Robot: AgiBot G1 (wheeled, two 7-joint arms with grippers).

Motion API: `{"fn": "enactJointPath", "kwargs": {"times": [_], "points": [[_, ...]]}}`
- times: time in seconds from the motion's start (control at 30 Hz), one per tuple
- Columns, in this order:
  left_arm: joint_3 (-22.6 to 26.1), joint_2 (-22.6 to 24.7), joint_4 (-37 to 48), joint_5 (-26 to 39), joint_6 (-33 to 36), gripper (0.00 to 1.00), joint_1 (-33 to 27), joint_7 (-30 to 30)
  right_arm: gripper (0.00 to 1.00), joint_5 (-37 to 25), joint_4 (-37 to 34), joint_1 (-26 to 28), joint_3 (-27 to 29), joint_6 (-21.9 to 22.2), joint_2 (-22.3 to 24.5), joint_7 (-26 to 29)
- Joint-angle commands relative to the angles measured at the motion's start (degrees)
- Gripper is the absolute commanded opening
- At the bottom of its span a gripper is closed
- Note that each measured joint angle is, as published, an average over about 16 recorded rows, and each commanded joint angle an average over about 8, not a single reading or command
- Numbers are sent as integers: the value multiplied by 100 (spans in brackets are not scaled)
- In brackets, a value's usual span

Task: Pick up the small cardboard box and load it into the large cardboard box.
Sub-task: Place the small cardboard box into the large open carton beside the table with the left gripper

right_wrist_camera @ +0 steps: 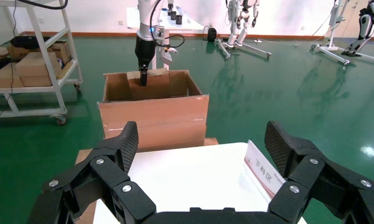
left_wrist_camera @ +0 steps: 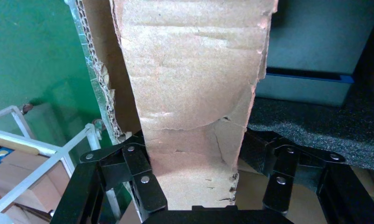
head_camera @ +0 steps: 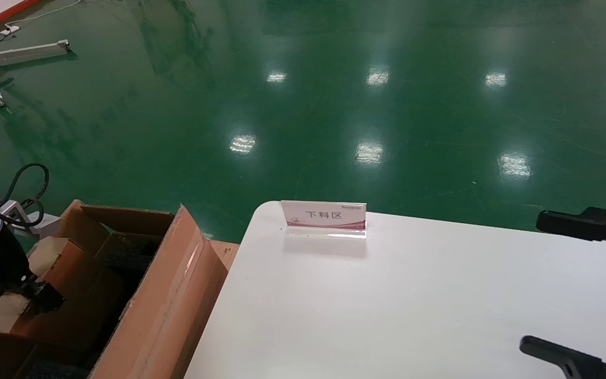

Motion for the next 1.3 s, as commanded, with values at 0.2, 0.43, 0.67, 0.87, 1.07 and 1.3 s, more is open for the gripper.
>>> {"fn": "enactJointPath", "kwargs": {"times": [0.2, 0.43, 0.67, 0.87, 1.07, 1.3], "points": [[1, 15, 15, 0, -21, 100, 42, -15, 100, 0, 0, 0, 0, 0, 0, 0], [-2, 20, 23, -1, -38, 100, 67, -21, 100, 1, -1, -1, 0, 1, 0, 0], [-3, 21, 27, 0, -47, 100, 76, -23, 100, 1, -2, -1, 0, 2, 0, 0], [0, 20, 27, 4, -46, 100, 73, -23, 100, 1, -2, -1, 0, 2, 0, 0], [0, 18, 27, 5, -39, 100, 66, -22, 100, 1, -2, -1, 0, 2, 0, 0], [-2, 19, 25, 2, -32, 100, 57, -18, 100, 1, -1, -1, 0, 1, 0, 0]]}}
